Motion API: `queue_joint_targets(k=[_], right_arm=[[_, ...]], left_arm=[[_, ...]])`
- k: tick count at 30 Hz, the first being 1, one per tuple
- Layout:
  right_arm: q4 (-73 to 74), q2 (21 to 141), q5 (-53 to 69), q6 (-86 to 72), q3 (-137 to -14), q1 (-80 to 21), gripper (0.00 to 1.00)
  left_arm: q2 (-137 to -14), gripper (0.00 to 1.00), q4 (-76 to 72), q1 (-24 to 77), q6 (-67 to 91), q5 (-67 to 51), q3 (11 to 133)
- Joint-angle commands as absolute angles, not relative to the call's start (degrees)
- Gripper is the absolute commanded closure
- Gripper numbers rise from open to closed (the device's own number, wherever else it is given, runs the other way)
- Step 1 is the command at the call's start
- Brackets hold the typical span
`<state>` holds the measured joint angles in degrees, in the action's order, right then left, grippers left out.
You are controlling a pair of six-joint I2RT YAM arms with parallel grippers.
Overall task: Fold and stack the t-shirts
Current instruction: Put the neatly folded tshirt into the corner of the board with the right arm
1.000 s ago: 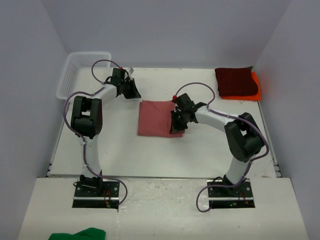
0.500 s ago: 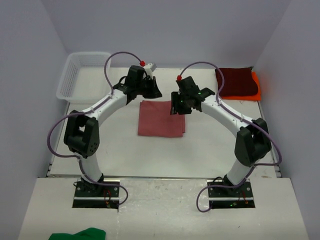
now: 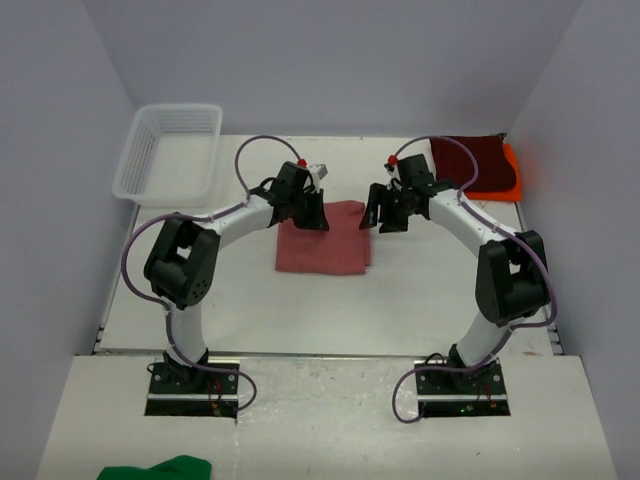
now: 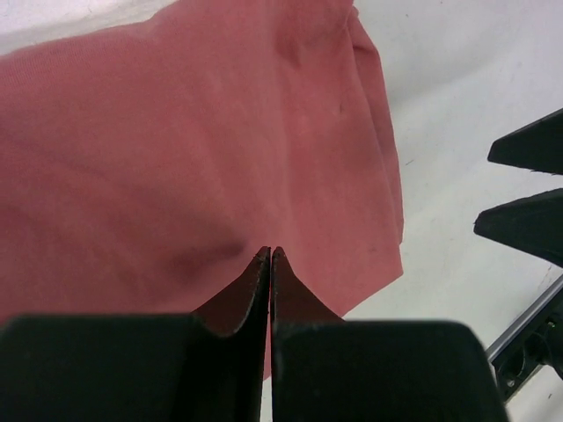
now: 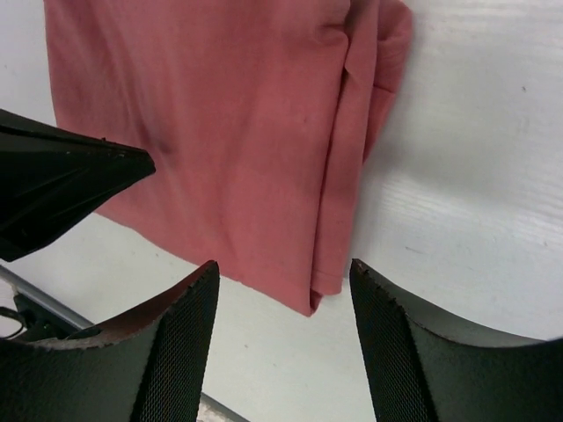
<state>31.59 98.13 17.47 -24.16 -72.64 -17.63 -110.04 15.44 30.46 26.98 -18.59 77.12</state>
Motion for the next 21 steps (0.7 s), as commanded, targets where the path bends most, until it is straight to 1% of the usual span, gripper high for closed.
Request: queue_joint_targets(k=[1,5,10,11,12,14,21], right_arm=[[26.7,101.4,25.1,-21.9,-72.2,-16.6,0.38],[25.9,105.5,26.1,-22.1,-73.2,-16.3,0.37],[26.8,109.6,24.3,-23.1,-74.9,-15.7,0.36],[27.2,109.9,24.3,-23.2,-75.2,-15.6,0.34],[27.5,110.4,24.0,-23.3,-75.8,-15.5,0.30],[28.7,111.7,24.4,-23.2,-76.6,-15.4,0.27],[29.3,113.6,25.5,-23.1,-77.1,-15.3,0.25]], left_arm=[[-109.2,1.00,13.7,30.7,26.5,-16.7,76.7],[-110.0,1.00,14.4,30.6,26.0,-15.6,77.1],[-112.1,1.00,14.9,30.7,25.7,-15.6,77.9],[-112.8,1.00,15.1,30.6,25.6,-15.6,78.0],[-113.1,1.00,15.4,30.7,25.5,-15.4,78.3],[-113.8,1.00,16.4,30.7,25.5,-14.6,79.1],[-115.8,1.00,19.9,30.6,27.0,-10.5,80.8]])
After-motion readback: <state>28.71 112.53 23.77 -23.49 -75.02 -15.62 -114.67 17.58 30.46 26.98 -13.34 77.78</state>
